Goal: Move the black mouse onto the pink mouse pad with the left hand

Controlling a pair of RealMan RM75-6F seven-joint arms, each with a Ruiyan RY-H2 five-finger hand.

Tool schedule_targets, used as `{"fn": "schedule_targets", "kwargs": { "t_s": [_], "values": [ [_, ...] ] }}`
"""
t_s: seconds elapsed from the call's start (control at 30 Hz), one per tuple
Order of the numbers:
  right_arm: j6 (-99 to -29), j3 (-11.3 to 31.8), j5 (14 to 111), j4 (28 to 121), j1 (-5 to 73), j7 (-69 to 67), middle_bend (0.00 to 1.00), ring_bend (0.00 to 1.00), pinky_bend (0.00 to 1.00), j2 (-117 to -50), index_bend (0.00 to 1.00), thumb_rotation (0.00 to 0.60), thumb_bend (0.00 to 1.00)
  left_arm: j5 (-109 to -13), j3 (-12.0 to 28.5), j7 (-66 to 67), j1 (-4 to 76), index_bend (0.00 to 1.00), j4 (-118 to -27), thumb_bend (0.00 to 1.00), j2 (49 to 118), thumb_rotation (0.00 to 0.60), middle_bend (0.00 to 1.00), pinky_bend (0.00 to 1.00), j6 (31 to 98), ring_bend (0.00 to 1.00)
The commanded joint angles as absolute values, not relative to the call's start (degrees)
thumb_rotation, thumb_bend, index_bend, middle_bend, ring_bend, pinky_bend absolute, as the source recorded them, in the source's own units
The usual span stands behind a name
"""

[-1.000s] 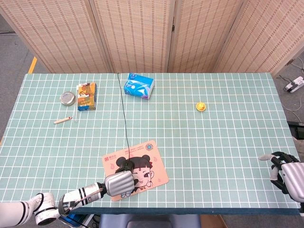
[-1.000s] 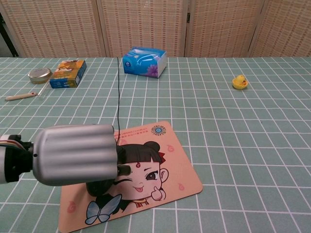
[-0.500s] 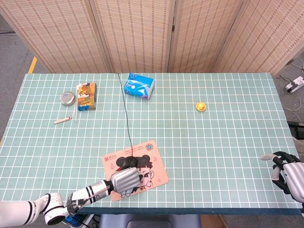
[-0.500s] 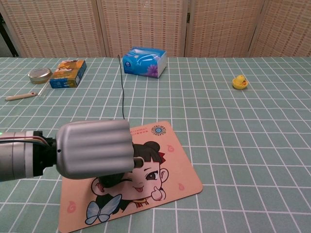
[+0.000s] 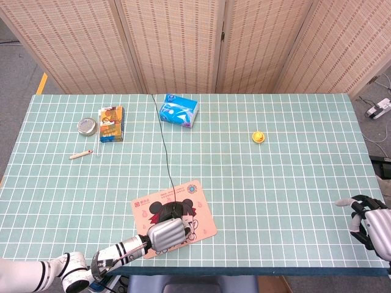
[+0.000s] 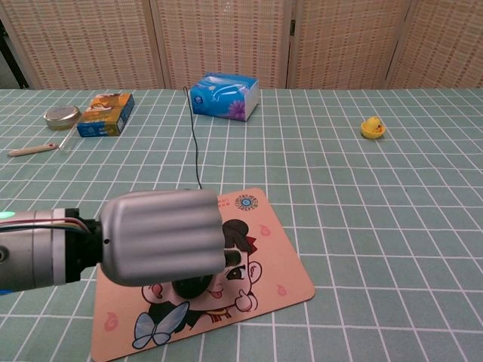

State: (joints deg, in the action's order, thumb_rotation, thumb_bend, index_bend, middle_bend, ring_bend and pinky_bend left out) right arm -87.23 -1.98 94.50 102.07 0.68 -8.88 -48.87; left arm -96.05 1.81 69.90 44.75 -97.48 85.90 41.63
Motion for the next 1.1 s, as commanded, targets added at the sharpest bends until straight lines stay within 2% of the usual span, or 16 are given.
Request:
{"fn": "schedule_targets", "kwargs": {
  "t_s": [0.03,0.17,0.5,0.67,0.8,1.0,1.1],
  "values": [
    [-87.27,-1.94,94.47,102.01,0.67,-8.96,0.36,0.28,0.34,-48.86,0.35,0.600,0.34,-95.50,1.73,70.56,44.90,0.28,-98.07,0.06,85.81,0.600,1.00,0.94,41.53,0.91],
    [-87.19,-1.98,94.60,101.96,0.71,-9.04,0.36,0.28,0.34,-48.84,0.35,0.600,0.34,-94.82,1.75,71.09,44.84,0.22,-98.79,0.06,85.39,0.600,1.00,0.94,42.18,0.91],
    [-86.68,-2.02,94.44,101.99,0.85,-8.69,0.36,0.28,0.34,-49.00,0.35,0.600,0.34,-96.74,-0.91,66.22,41.17,0.24,-103.94,0.06,77.49,0.600,1.00,0.94,49.91,0.90],
    [-86.33,-1.95,94.07,102.01,0.94,-8.07,0.36,0.28,0.34,-49.32,0.35,0.600,0.34,-101.54,-3.36,56.54,38.99,0.25,-103.76,0.06,71.79,0.600,1.00,0.94,56.42,0.89],
    [-85.03,-1.76,93.05,102.01,1.40,-6.89,0.36,0.28,0.34,-49.89,0.35,0.600,0.34,-108.33,-5.41,42.75,37.84,0.25,-99.72,0.06,68.15,0.600,1.00,0.93,64.76,0.87],
    [-83.03,-1.35,91.22,101.87,2.17,-5.19,0.36,0.28,0.34,-50.85,0.35,0.600,0.34,-111.72,-7.23,28.91,34.72,0.24,-95.14,0.06,64.88,0.600,0.99,0.88,74.73,0.77],
    [-81.87,-1.18,90.35,101.79,2.65,-4.24,0.36,0.28,0.34,-51.40,0.35,0.600,0.34,-109.41,-7.13,26.03,31.79,0.25,-94.39,0.06,64.02,0.600,0.91,0.84,77.93,0.68]
  ]
}}
